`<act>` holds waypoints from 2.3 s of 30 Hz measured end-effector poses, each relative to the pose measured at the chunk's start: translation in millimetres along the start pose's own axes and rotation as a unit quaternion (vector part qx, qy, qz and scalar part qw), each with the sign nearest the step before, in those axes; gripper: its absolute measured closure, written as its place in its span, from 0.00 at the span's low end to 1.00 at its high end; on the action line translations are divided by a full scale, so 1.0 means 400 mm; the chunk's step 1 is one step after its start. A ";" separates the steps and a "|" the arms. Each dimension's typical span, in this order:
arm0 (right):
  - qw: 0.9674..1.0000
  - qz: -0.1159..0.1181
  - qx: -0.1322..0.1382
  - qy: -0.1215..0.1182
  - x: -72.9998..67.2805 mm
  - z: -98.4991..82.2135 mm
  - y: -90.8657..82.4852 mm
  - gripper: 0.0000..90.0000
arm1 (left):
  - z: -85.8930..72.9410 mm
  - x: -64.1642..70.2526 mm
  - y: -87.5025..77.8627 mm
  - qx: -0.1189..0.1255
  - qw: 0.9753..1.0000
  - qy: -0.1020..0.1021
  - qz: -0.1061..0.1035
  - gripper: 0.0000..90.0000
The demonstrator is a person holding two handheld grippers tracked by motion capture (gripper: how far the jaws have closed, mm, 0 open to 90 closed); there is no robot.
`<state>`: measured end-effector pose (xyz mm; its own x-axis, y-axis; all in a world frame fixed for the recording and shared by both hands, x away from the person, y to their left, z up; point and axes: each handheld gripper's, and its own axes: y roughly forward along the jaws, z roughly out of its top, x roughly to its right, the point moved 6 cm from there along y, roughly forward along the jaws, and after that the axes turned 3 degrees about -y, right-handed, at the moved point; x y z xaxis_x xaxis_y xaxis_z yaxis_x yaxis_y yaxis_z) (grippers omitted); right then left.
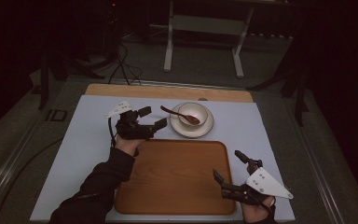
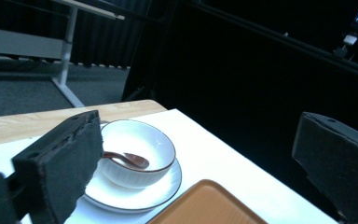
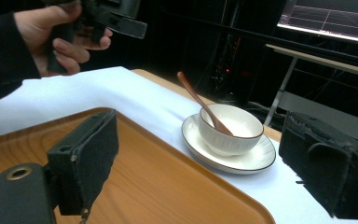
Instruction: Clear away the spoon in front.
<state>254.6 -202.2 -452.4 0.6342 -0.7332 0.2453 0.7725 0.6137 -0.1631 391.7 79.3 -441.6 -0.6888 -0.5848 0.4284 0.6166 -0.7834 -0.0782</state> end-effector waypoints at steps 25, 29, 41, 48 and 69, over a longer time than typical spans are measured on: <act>1.000 0.005 -0.011 0.006 0.001 -0.011 0.005 0.13 | -0.067 -0.142 0.089 0.082 0.977 -0.154 0.123 0.17; 1.000 0.008 -0.013 0.012 0.003 -0.013 0.006 0.13 | -0.083 -0.155 0.106 0.091 0.971 -0.180 0.126 0.19; 1.000 0.014 -0.013 0.017 0.002 -0.014 0.005 0.13 | -0.116 -0.175 0.164 0.084 0.963 -0.209 0.150 0.26; 0.999 0.018 -0.018 0.023 0.003 -0.020 0.009 0.13 | -0.126 -0.190 0.203 0.086 0.956 -0.223 0.168 0.36; 0.999 0.028 -0.019 0.030 0.002 -0.023 0.010 0.13 | -0.124 -0.186 0.227 0.094 0.937 -0.268 0.201 0.91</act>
<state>258.3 -203.1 -461.6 0.6768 -0.7143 0.1780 0.7353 0.6441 -0.2110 479.9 41.4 -525.3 -0.1268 -0.5954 0.7934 0.8766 -0.4416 -0.1912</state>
